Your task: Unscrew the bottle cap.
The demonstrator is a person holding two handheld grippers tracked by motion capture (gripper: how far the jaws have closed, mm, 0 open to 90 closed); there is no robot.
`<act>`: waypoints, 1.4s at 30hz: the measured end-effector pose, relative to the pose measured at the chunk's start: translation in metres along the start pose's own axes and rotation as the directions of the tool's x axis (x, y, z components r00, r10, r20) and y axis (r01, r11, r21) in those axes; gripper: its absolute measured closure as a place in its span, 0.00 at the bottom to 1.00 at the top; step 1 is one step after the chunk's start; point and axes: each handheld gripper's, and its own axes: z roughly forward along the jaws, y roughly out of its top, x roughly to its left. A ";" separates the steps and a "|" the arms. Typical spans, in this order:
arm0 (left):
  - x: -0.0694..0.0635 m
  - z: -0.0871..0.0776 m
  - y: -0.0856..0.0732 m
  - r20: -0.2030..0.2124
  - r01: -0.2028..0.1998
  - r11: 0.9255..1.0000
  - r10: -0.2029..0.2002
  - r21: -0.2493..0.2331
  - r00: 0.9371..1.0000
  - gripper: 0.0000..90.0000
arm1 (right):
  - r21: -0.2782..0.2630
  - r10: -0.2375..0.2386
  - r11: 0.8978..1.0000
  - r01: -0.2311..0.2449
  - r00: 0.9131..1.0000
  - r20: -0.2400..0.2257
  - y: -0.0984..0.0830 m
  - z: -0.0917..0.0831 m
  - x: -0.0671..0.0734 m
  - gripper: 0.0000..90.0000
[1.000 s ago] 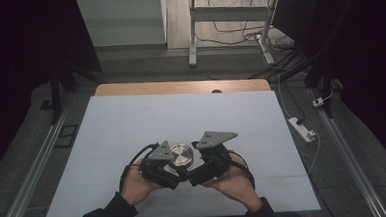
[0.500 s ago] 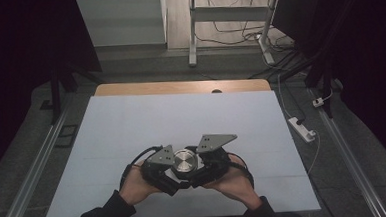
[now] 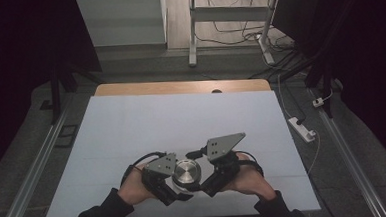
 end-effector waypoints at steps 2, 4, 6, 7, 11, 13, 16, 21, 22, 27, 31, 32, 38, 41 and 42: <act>0.005 -0.003 -0.002 -0.083 0.052 0.999 -0.052 -0.004 0.995 0.17 | -0.036 0.080 0.996 -0.077 0.993 0.082 0.004 -0.007 -0.002 0.11; 0.008 -0.003 -0.003 -0.147 0.106 0.994 -0.107 -0.015 0.983 0.17 | -0.044 0.122 0.992 -0.116 0.980 0.157 0.007 -0.008 -0.002 0.10; 0.009 -0.003 -0.003 -0.204 0.129 0.992 -0.126 -0.002 0.971 0.17 | -0.045 0.146 0.989 -0.140 0.968 0.206 0.008 -0.003 0.001 0.09; 0.009 -0.003 -0.003 -0.204 0.129 0.992 -0.126 -0.002 0.971 0.17 | -0.045 0.146 0.989 -0.140 0.968 0.206 0.008 -0.003 0.001 0.09; 0.005 0.004 -0.001 -0.261 0.146 0.989 -0.137 0.017 0.955 0.17 | -0.046 0.204 0.978 -0.202 0.911 0.357 0.007 0.019 0.006 0.11; 0.003 0.005 0.001 -0.261 0.142 0.990 -0.132 0.022 0.956 0.17 | -0.041 0.209 0.977 -0.210 0.900 0.382 0.005 0.024 0.007 0.15; 0.003 0.003 0.001 -0.233 0.132 0.991 -0.123 0.026 0.965 0.17 | -0.040 0.202 0.979 -0.202 0.906 0.371 0.004 0.026 0.008 0.20; 0.004 -0.002 -0.001 -0.091 0.061 0.998 -0.060 0.002 0.994 0.17 | -0.014 0.146 0.989 -0.147 0.959 0.241 0.005 0.017 0.006 0.20; 0.003 -0.003 0.000 -0.060 0.039 0.999 -0.039 0.003 0.997 0.17 | -0.014 0.131 0.991 -0.131 0.972 0.197 0.004 0.015 0.005 0.20; -0.005 -0.001 0.003 0.066 -0.053 0.999 0.053 -0.004 0.996 0.17 | -0.026 0.042 0.999 -0.043 0.999 -0.025 -0.001 0.003 0.001 0.21; -0.008 0.002 0.003 0.091 -0.073 0.997 0.073 -0.002 0.993 0.17 | -0.032 -0.007 0.999 0.004 0.995 -0.097 -0.003 0.001 0.002 0.16; -0.007 0.002 0.003 0.071 -0.065 0.998 0.064 0.003 0.995 0.17 | -0.040 0.010 0.999 -0.013 0.997 -0.071 -0.002 0.000 0.002 0.13; 0.002 -0.001 0.001 -0.118 0.068 0.998 -0.065 0.018 0.991 0.17 | -0.029 0.151 0.988 -0.149 0.981 0.125 0.007 -0.006 0.001 0.02; 0.002 0.002 0.001 -0.181 0.089 0.995 -0.081 0.039 0.980 0.17 | 0.011 0.167 0.984 -0.176 0.952 0.256 0.010 0.009 0.007 0.05; 0.002 0.003 0.001 -0.186 0.093 0.995 -0.083 0.042 0.979 0.17 | 0.015 0.168 0.984 -0.179 0.946 0.278 0.010 0.013 0.008 0.06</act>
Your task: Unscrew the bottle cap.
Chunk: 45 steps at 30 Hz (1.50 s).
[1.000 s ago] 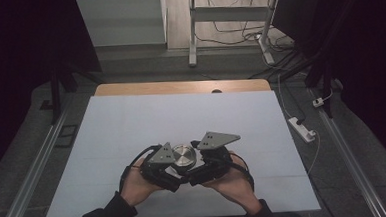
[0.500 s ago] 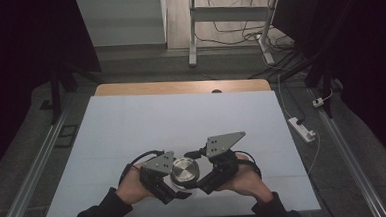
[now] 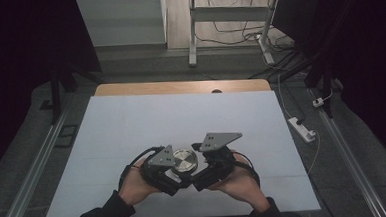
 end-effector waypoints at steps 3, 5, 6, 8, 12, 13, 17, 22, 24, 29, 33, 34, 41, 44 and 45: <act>-0.001 0.001 0.000 0.001 -0.005 1.000 0.005 0.000 1.000 0.17 | 0.010 -0.012 1.000 0.012 0.999 0.052 -0.001 0.009 0.006 0.15; -0.002 0.001 0.001 0.011 -0.010 1.000 0.010 -0.004 1.000 0.17 | 0.016 -0.018 1.000 0.017 0.998 0.061 -0.002 0.011 0.006 0.18; -0.003 0.000 0.002 0.012 -0.012 1.000 0.012 -0.007 1.000 0.17 | 0.003 -0.017 1.000 0.017 0.999 0.037 -0.004 0.011 0.005 0.20; -0.002 -0.001 0.001 0.033 -0.021 1.000 0.021 -0.010 0.999 0.17 | 0.003 -0.026 1.000 0.026 0.999 0.022 -0.004 0.010 0.004 0.21; -0.001 0.000 0.000 0.054 -0.024 1.000 0.025 -0.016 0.998 0.17 | -0.004 -0.027 1.000 0.027 1.000 0.007 -0.004 0.008 0.004 0.21; -0.001 0.000 0.000 0.057 -0.025 1.000 0.026 -0.016 0.998 0.17 | -0.016 -0.019 1.000 0.019 1.000 -0.003 -0.004 0.007 0.004 0.21; 0.000 0.001 -0.002 0.062 -0.024 1.000 0.025 -0.019 0.998 0.17 | -0.043 -0.009 0.999 0.008 1.000 -0.012 -0.002 0.000 0.001 0.21; 0.005 0.000 -0.005 0.055 0.002 1.000 -0.001 -0.030 0.998 0.17 | -0.077 -0.013 0.997 0.013 1.000 0.003 0.000 -0.009 -0.002 0.21; 0.007 -0.001 -0.006 0.050 0.007 0.999 -0.005 -0.035 0.999 0.17 | -0.086 -0.014 0.996 0.015 1.000 0.011 0.000 -0.011 -0.003 0.21; 0.013 -0.001 -0.011 0.025 0.038 0.998 -0.037 -0.047 0.999 0.17 | -0.093 -0.024 0.995 0.027 0.999 0.025 0.000 -0.017 -0.004 0.21; 0.017 -0.002 -0.013 0.003 0.055 0.997 -0.055 -0.052 0.998 0.17 | -0.096 -0.029 0.995 0.031 0.999 0.025 -0.002 -0.019 -0.004 0.21; 0.019 -0.003 -0.014 -0.008 0.061 0.997 -0.061 -0.054 0.998 0.17 | -0.096 -0.030 0.995 0.032 0.999 0.019 -0.003 -0.019 -0.003 0.21; 0.025 -0.005 -0.017 -0.031 0.074 0.995 -0.076 -0.062 0.997 0.17 | -0.092 -0.026 0.995 0.027 1.000 0.012 -0.007 -0.020 -0.001 0.21; 0.028 -0.005 -0.019 -0.044 0.084 0.995 -0.087 -0.061 0.995 0.17 | -0.091 -0.023 0.996 0.023 1.000 0.007 -0.008 -0.020 0.000 0.21; 0.029 -0.005 -0.019 -0.047 0.091 0.994 -0.095 -0.065 0.994 0.17 | -0.090 -0.024 0.996 0.025 1.000 0.008 -0.009 -0.020 0.000 0.21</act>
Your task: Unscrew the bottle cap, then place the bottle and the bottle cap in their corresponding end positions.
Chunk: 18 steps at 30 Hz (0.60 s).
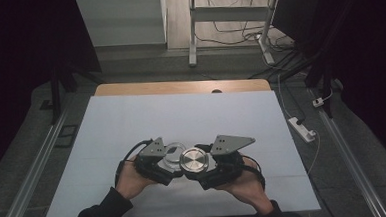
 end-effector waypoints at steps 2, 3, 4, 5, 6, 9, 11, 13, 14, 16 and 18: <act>0.002 0.000 0.000 -0.008 0.005 1.000 -0.005 -0.004 1.000 0.17 | 0.001 0.002 1.000 -0.002 1.000 -0.005 -0.001 0.000 0.001 0.21; 0.003 -0.001 0.000 -0.012 0.006 1.000 -0.006 -0.005 1.000 0.17 | 0.005 0.003 1.000 -0.003 1.000 -0.006 -0.003 0.000 0.002 0.21; 0.004 -0.001 0.000 -0.014 0.007 1.000 -0.007 -0.007 1.000 0.17 | 0.005 0.003 1.000 -0.003 1.000 -0.006 -0.003 0.000 0.002 0.21; 0.005 -0.001 0.000 -0.016 0.012 1.000 -0.013 -0.011 1.000 0.17 | 0.006 0.001 1.000 -0.001 1.000 -0.007 -0.004 0.000 0.003 0.21; 0.005 -0.001 0.000 -0.016 0.012 1.000 -0.013 -0.011 1.000 0.17 | 0.006 0.001 1.000 -0.001 1.000 -0.007 -0.004 0.000 0.003 0.21; 0.008 -0.001 0.000 -0.023 0.015 1.000 -0.015 -0.012 1.000 0.17 | 0.001 0.003 1.000 -0.003 1.000 -0.009 -0.006 -0.001 0.004 0.21; 0.011 -0.001 0.000 -0.025 0.021 1.000 -0.021 -0.017 0.999 0.17 | -0.002 0.002 1.000 -0.002 1.000 -0.012 -0.007 -0.001 0.004 0.21; 0.014 -0.001 0.001 -0.027 0.026 0.999 -0.027 -0.023 0.999 0.17 | -0.001 0.004 1.000 -0.004 1.000 -0.012 -0.009 -0.001 0.005 0.21; 0.014 -0.001 0.002 -0.029 0.025 0.999 -0.026 -0.025 0.999 0.17 | -0.002 0.003 1.000 -0.003 1.000 -0.013 -0.010 -0.001 0.005 0.21; 0.015 -0.001 0.003 -0.030 0.025 0.999 -0.026 -0.026 0.999 0.17 | -0.003 0.001 1.000 -0.001 1.000 -0.015 -0.010 -0.001 0.005 0.21; 0.017 -0.001 0.004 -0.034 0.023 0.999 -0.023 -0.026 0.999 0.17 | -0.003 0.001 1.000 -0.001 1.000 -0.018 -0.012 0.000 0.006 0.21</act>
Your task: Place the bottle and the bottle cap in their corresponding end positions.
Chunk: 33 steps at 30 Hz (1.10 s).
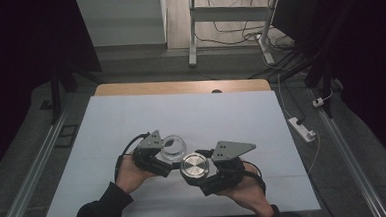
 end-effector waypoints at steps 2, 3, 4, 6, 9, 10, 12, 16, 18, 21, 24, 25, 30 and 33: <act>0.002 0.001 0.002 -0.003 -0.002 1.000 0.002 0.000 1.000 0.17 | -0.001 0.002 1.000 -0.002 1.000 -0.001 -0.002 0.001 0.001 0.21; 0.003 0.002 0.003 -0.005 -0.002 1.000 0.002 -0.002 1.000 0.17 | 0.000 0.003 1.000 -0.003 1.000 -0.003 -0.003 0.002 0.001 0.21; 0.004 0.002 0.004 -0.005 -0.002 1.000 0.002 -0.002 1.000 0.17 | 0.000 0.003 1.000 -0.003 1.000 -0.003 -0.003 0.002 0.001 0.21; 0.006 0.003 0.005 -0.008 -0.001 1.000 0.000 -0.005 1.000 0.17 | 0.003 0.001 1.000 -0.001 1.000 -0.001 -0.005 0.002 0.002 0.21; 0.008 0.005 0.007 -0.013 0.000 1.000 0.000 -0.005 1.000 0.17 | 0.003 -0.002 1.000 0.002 1.000 -0.006 -0.008 0.004 0.002 0.21; 0.010 0.006 0.008 -0.017 -0.002 1.000 0.001 -0.006 1.000 0.17 | 0.009 -0.002 1.000 0.003 1.000 -0.005 -0.011 0.006 0.002 0.21; 0.011 0.007 0.009 -0.020 -0.002 1.000 0.002 -0.006 1.000 0.17 | 0.012 -0.002 1.000 0.002 1.000 -0.006 -0.013 0.007 0.003 0.21; 0.016 0.011 0.012 -0.028 -0.002 1.000 0.001 -0.007 1.000 0.17 | 0.027 0.002 1.000 -0.002 1.000 -0.004 -0.020 0.011 0.002 0.21; 0.017 0.012 0.012 -0.029 0.002 1.000 -0.002 -0.009 1.000 0.17 | 0.031 0.005 1.000 -0.005 1.000 -0.001 -0.024 0.013 0.001 0.21; 0.020 0.015 0.014 -0.034 0.004 1.000 -0.005 -0.013 0.999 0.17 | 0.033 0.014 0.999 -0.014 1.000 0.000 -0.029 0.016 0.000 0.21; 0.023 0.017 0.015 -0.036 0.002 1.000 -0.003 -0.022 0.999 0.17 | 0.037 0.018 0.999 -0.018 1.000 0.001 -0.033 0.019 -0.002 0.21; 0.024 0.017 0.016 -0.038 0.000 1.000 -0.001 -0.023 0.999 0.17 | 0.036 0.018 0.999 -0.018 1.000 0.002 -0.035 0.020 -0.003 0.21; 0.031 0.021 0.020 -0.048 -0.002 1.000 0.000 -0.028 0.999 0.17 | 0.041 0.014 0.999 -0.014 1.000 0.001 -0.041 0.025 -0.004 0.21; 0.036 0.024 0.021 -0.059 -0.003 1.000 0.001 -0.025 0.998 0.17 | 0.046 0.016 0.999 -0.017 1.000 0.003 -0.045 0.029 -0.005 0.21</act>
